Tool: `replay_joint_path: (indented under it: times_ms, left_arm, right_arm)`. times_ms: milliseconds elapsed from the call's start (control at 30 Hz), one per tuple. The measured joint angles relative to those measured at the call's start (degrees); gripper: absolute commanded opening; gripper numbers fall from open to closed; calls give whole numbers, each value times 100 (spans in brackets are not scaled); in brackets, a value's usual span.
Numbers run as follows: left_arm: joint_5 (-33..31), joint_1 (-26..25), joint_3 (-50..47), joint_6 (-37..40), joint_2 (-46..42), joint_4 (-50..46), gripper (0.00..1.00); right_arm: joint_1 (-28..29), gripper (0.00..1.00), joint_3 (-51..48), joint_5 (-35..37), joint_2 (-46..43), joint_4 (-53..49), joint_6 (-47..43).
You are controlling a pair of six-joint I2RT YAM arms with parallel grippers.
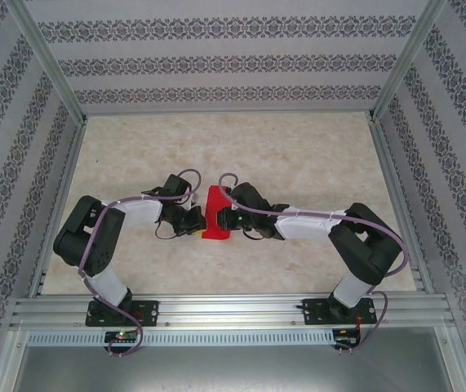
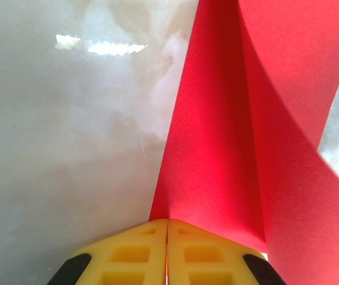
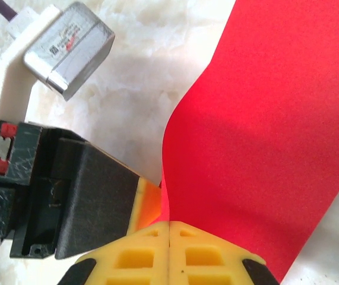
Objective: Fold a paper plane with a square sheet of paper (pick it up from the middle)
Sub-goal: Fold the triangle a second time at the center of the table.
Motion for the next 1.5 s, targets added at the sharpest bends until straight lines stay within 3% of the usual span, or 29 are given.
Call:
replay_joint_path:
  times_ms: [800, 1500]
  left_arm:
    - [-9, -2, 15, 101, 2, -35, 8]
    - [-59, -28, 50, 127, 4, -83, 8]
  right_arm:
    - [-621, 1, 457, -627, 599, -673, -723]
    - [-697, 2, 1123, -422, 887, -1718, -1460]
